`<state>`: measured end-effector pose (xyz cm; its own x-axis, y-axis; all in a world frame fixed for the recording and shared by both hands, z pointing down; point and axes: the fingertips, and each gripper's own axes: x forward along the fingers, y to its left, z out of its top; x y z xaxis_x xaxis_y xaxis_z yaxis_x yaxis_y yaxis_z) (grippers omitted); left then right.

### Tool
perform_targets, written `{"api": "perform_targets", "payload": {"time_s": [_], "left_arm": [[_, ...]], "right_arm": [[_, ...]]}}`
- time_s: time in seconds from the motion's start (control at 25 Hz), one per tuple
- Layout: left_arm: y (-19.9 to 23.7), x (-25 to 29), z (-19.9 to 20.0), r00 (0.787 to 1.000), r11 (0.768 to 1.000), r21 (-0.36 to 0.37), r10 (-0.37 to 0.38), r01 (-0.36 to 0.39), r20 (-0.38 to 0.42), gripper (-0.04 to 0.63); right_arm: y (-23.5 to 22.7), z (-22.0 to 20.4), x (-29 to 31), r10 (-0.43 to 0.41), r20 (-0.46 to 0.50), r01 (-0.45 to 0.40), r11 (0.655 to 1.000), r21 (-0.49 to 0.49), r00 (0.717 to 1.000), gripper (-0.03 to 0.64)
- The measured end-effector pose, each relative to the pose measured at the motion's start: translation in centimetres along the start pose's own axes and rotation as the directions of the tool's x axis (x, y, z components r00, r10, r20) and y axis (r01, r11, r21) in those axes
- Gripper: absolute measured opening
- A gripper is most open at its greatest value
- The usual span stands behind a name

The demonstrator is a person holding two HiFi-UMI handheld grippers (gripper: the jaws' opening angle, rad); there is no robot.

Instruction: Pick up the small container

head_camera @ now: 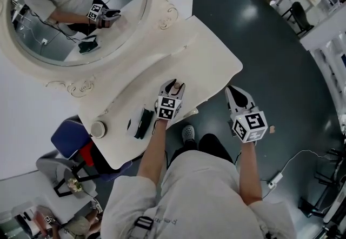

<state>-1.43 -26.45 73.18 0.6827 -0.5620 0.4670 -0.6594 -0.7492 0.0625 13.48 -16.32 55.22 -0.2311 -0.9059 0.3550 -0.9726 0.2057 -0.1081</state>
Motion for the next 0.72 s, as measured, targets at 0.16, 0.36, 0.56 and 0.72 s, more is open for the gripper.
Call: {"api": "perform_targets", "payload": {"time_s": [0.16, 0.36, 0.56, 0.72], "left_arm": [[0.0, 0.3, -0.3, 1.0, 0.999, 0.032, -0.014, 0.014, 0.0, 0.16], [0.1, 0.4, -0.4, 0.999, 1.0, 0.004, 0.007, -0.007, 0.05, 0.153], [0.4, 0.6, -1.2, 0.994, 0.998, -0.02, 0.056, -0.055, 0.09, 0.15], [0.3, 0.6, -0.9, 0.994, 0.998, -0.019, 0.054, -0.052, 0.096, 0.147]], "right_arm": [[0.0, -0.9, -0.3, -0.007, -0.022, 0.007, 1.0, 0.004, 1.0, 0.015], [0.0, -1.3, -0.6, -0.012, -0.026, 0.012, 1.0, 0.005, 1.0, 0.015], [0.0, -1.8, -1.3, -0.016, -0.035, 0.016, 1.0, 0.004, 0.999, 0.015], [-0.7, -2.2, -1.6, -0.028, -0.037, 0.029, 0.999, 0.018, 0.999, 0.015]]}}
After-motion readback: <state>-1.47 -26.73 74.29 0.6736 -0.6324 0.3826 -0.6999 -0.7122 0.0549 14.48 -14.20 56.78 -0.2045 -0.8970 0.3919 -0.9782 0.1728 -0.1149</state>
